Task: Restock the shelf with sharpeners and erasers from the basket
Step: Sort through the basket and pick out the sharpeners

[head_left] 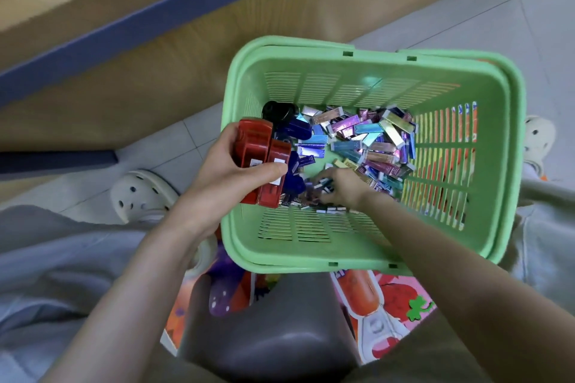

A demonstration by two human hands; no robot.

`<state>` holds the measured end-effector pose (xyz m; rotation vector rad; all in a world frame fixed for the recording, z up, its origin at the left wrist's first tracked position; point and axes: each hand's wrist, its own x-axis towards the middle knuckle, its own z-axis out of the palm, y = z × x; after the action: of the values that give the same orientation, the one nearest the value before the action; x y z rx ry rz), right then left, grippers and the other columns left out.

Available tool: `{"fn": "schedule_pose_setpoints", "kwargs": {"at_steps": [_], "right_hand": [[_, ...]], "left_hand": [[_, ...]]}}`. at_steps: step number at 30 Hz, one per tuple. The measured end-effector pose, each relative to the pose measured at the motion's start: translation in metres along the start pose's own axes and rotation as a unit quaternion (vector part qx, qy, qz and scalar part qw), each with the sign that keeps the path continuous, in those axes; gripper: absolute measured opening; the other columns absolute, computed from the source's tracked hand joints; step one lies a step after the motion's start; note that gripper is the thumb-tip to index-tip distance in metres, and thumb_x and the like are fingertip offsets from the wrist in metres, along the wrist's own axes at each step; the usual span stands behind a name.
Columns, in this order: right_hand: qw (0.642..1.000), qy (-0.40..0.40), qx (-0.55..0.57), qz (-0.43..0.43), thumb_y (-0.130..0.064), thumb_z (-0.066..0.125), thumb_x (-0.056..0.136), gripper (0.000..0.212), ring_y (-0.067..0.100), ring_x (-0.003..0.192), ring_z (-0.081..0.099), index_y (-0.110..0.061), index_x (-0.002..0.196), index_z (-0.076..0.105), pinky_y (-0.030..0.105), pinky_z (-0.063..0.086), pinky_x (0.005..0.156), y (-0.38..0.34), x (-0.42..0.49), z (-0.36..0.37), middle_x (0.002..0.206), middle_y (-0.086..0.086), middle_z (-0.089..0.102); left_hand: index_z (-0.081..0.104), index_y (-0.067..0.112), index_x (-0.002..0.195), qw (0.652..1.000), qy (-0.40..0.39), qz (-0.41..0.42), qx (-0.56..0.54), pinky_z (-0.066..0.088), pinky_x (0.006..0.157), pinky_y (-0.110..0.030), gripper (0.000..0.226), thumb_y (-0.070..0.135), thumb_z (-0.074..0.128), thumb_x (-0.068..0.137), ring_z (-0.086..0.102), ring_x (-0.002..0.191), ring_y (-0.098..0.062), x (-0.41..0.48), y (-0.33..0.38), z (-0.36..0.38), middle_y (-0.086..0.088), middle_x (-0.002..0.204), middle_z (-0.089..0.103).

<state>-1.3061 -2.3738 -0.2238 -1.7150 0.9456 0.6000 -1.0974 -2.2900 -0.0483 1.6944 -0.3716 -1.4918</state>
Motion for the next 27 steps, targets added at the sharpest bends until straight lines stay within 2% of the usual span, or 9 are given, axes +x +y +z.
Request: {"fn": "schedule_pose_setpoints", "kwargs": {"at_steps": [4, 6, 7, 9, 11, 13, 16, 18, 27], "right_hand": [[0.988, 0.156, 0.002, 0.015, -0.022, 0.068, 0.085, 0.039, 0.014, 0.079, 0.06, -0.013, 0.122, 0.058, 0.022, 0.052, 0.077, 0.012, -0.03, -0.038, 0.121, 0.008, 0.059], [0.961, 0.23, -0.136, 0.074, -0.023, 0.063, 0.089, 0.056, 0.026, 0.107, 0.058, -0.015, 0.14, 0.04, 0.036, 0.049, 0.095, 0.016, -0.038, -0.057, 0.143, 0.015, 0.039], [0.936, 0.227, -0.234, 0.135, -0.02, 0.059, 0.091, 0.069, 0.036, 0.126, 0.045, -0.017, 0.148, 0.022, 0.046, 0.04, 0.105, 0.014, -0.04, -0.062, 0.153, 0.016, 0.021], [0.893, 0.211, -0.355, 0.177, -0.02, 0.056, 0.091, 0.081, 0.04, 0.141, 0.017, -0.016, 0.151, 0.002, 0.051, 0.019, 0.113, 0.004, -0.046, -0.062, 0.157, 0.017, 0.006], [0.927, 0.165, -0.324, 0.091, -0.023, 0.057, 0.091, 0.071, 0.031, 0.136, 0.032, -0.014, 0.148, 0.017, 0.043, 0.025, 0.113, -0.006, -0.044, -0.045, 0.15, 0.015, 0.029], [0.988, 0.032, -0.151, 0.033, -0.036, 0.057, 0.091, 0.059, 0.024, 0.116, 0.052, -0.013, 0.14, 0.036, 0.035, 0.037, 0.104, -0.016, -0.041, -0.024, 0.137, 0.01, 0.048], [0.984, -0.113, -0.121, 0.063, -0.054, 0.049, 0.089, 0.065, 0.029, 0.118, 0.051, -0.019, 0.143, 0.036, 0.04, 0.037, 0.106, -0.013, -0.026, 0.003, 0.134, 0.014, 0.051], [0.973, -0.12, -0.18, 0.074, -0.056, 0.046, 0.09, 0.063, 0.032, 0.124, 0.046, -0.024, 0.143, 0.036, 0.047, 0.034, 0.108, -0.004, -0.015, 0.011, 0.136, 0.012, 0.049], [0.963, -0.145, -0.228, 0.018, -0.019, 0.051, 0.096, 0.037, 0.018, 0.098, 0.056, -0.021, 0.134, 0.05, 0.026, 0.04, 0.087, 0.011, -0.017, -0.008, 0.119, 0.004, 0.061]], "left_hand": [[0.056, 0.028, 0.103, 1.0, 0.003, 0.004, -0.009, 0.054, 0.058, -0.026, 0.049, 0.022, 0.073, 0.057, 0.066, 0.073, -0.007, -0.006, 0.0, -0.004, 0.013, 0.075, 0.068], [0.057, 0.026, 0.104, 1.0, 0.006, 0.011, -0.01, 0.054, 0.058, -0.027, 0.055, 0.024, 0.077, 0.053, 0.066, 0.073, -0.007, -0.01, 0.001, -0.007, 0.013, 0.075, 0.068], [0.057, 0.026, 0.104, 1.0, 0.008, 0.017, -0.01, 0.054, 0.057, -0.026, 0.058, 0.025, 0.078, 0.051, 0.065, 0.072, -0.007, -0.012, 0.002, -0.007, 0.013, 0.075, 0.068], [0.057, 0.027, 0.103, 0.999, 0.015, 0.028, -0.005, 0.053, 0.054, -0.024, 0.056, 0.024, 0.078, 0.051, 0.065, 0.069, -0.005, -0.016, 0.002, -0.009, 0.014, 0.073, 0.068], [0.057, 0.027, 0.101, 0.999, 0.021, 0.035, -0.008, 0.052, 0.052, -0.023, 0.049, 0.02, 0.075, 0.056, 0.064, 0.067, -0.003, -0.02, 0.004, -0.011, 0.014, 0.072, 0.067], [0.057, 0.027, 0.1, 0.999, 0.022, 0.038, -0.013, 0.051, 0.052, -0.022, 0.046, 0.018, 0.072, 0.058, 0.063, 0.066, -0.002, -0.023, 0.003, -0.012, 0.014, 0.071, 0.067], [0.056, 0.025, 0.099, 0.999, 0.014, 0.035, -0.003, 0.051, 0.054, -0.021, 0.049, 0.019, 0.075, 0.054, 0.063, 0.066, -0.003, -0.026, 0.001, -0.011, 0.012, 0.072, 0.066], [0.057, 0.025, 0.098, 0.999, 0.011, 0.031, 0.009, 0.051, 0.056, -0.021, 0.056, 0.024, 0.079, 0.047, 0.064, 0.069, -0.005, -0.027, 0.0, -0.009, 0.01, 0.074, 0.067], [0.057, 0.028, 0.101, 1.0, 0.012, 0.011, 0.021, 0.052, 0.057, -0.021, 0.054, 0.026, 0.077, 0.05, 0.064, 0.072, -0.007, -0.015, 0.0, 0.002, 0.01, 0.078, 0.066]]}}
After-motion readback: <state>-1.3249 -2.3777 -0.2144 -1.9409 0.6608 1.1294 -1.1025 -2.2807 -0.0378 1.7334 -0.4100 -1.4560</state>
